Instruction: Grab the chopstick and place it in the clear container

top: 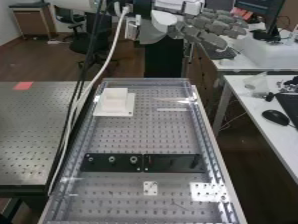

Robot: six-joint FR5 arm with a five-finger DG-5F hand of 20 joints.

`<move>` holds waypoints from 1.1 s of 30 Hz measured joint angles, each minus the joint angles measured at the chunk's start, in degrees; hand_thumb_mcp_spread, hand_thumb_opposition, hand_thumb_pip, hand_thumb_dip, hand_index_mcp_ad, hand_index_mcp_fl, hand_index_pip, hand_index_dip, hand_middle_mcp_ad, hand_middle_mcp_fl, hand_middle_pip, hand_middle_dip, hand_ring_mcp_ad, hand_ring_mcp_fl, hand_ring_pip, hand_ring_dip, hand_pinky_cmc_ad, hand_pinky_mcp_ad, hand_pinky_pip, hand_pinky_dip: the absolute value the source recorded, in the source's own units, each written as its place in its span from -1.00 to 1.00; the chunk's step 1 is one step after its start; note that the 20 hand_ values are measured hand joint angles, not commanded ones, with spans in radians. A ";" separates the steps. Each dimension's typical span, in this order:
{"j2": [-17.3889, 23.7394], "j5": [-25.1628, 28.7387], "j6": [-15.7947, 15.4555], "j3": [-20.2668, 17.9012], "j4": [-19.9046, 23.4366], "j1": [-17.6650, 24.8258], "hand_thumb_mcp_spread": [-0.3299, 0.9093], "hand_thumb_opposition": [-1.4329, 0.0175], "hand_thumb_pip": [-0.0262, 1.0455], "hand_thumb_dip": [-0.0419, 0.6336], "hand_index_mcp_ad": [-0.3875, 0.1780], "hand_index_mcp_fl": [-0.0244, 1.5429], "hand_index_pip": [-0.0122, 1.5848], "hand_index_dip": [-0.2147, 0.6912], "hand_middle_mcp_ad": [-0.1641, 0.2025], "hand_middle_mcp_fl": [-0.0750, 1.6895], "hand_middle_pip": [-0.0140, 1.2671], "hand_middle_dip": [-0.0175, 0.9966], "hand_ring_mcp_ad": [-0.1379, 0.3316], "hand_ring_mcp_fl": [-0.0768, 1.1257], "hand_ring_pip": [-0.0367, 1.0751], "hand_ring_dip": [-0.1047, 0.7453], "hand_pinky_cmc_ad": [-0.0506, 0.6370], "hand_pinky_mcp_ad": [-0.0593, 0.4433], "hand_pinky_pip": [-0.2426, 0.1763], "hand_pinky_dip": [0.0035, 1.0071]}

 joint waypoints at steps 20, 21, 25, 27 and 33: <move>-0.16 1.87 0.25 0.57 -1.07 0.60 -0.16 -0.03 -0.29 -0.88 0.23 -0.94 -0.95 -0.33 0.61 -0.99 -0.84 -0.83 0.55 -0.85 -0.91 -0.83 0.78 0.42 -0.98 -0.74; -0.16 1.30 0.20 0.57 -1.04 0.52 -0.16 -0.03 -0.30 -0.88 0.23 -0.94 -0.95 -0.33 0.61 -0.99 -0.84 -0.83 0.55 -0.85 -0.91 -0.83 0.78 0.42 -0.98 -0.74; -0.21 -0.83 0.09 0.53 -0.93 0.32 -0.16 -0.03 -0.29 -0.88 0.19 -0.94 -0.95 -0.33 0.55 -0.99 -0.84 -0.83 0.55 -0.85 -0.91 -0.83 0.78 0.42 -0.98 -0.74; -0.22 -0.31 0.10 0.57 -0.95 0.36 -0.16 -0.03 -0.30 -0.88 0.18 -0.94 -0.95 -0.33 0.57 -0.99 -0.84 -0.83 0.55 -0.85 -0.91 -0.83 0.78 0.42 -0.98 -0.74; -0.31 1.98 0.04 0.80 -1.02 0.69 -0.16 -0.03 -0.30 -0.88 0.23 -0.94 -0.95 -0.33 0.62 -0.99 -0.84 -0.83 0.55 -0.85 -0.92 -0.83 0.78 0.42 -0.98 -0.74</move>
